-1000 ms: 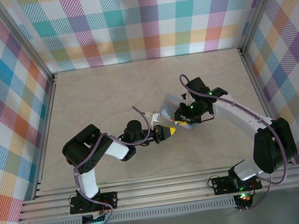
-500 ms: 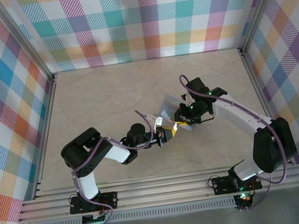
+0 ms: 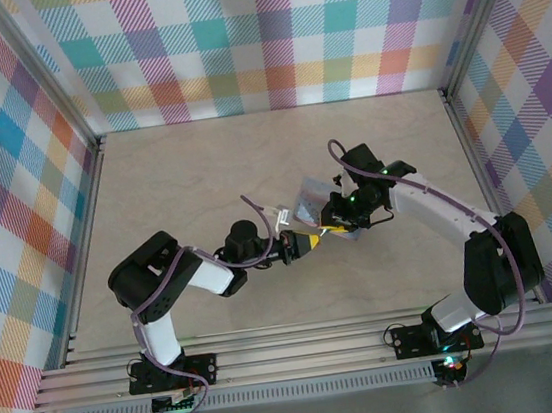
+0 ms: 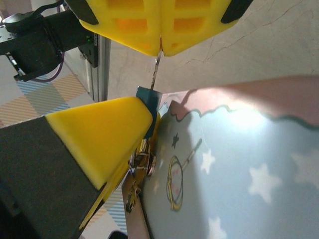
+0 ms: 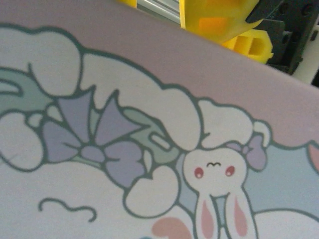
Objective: Unlock a padlock with a key
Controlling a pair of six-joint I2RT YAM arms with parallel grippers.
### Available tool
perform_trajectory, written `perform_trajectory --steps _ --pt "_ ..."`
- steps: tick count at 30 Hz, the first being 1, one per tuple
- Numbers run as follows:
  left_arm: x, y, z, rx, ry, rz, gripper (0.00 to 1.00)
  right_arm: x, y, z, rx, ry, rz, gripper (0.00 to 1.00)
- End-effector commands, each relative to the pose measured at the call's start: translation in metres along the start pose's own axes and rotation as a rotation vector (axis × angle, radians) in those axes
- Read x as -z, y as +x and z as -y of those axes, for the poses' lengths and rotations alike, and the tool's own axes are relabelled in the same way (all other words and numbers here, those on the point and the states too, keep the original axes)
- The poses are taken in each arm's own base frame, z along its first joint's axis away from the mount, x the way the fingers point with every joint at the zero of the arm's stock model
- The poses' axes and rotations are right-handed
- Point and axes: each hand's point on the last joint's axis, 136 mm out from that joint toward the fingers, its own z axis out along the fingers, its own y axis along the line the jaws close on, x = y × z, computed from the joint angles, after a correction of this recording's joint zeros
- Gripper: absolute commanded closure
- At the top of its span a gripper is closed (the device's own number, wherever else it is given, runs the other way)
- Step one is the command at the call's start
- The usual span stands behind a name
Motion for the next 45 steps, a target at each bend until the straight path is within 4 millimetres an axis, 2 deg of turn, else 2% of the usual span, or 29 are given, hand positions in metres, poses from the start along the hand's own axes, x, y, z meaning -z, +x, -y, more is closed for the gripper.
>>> perform_trajectory --steps 1,12,23,34,45 --pt "0.002 -0.040 0.025 -0.075 0.099 0.116 1.00 -0.004 0.021 -0.006 0.009 -0.025 -0.097 1.00" --pt "-0.008 -0.018 0.016 -0.044 0.069 0.090 1.00 -0.005 0.011 -0.023 -0.028 -0.113 -0.076 1.00" --pt "-0.018 -0.016 0.022 -0.053 0.048 0.122 1.00 -0.004 0.003 -0.032 -0.071 -0.177 -0.052 1.00" --pt "-0.024 -0.018 0.030 -0.046 0.077 0.119 1.00 -0.007 0.008 -0.027 -0.084 -0.176 -0.064 1.00" --pt "-0.008 -0.029 0.032 -0.066 0.058 0.157 1.00 -0.001 0.010 -0.016 -0.041 -0.098 -0.051 1.00"
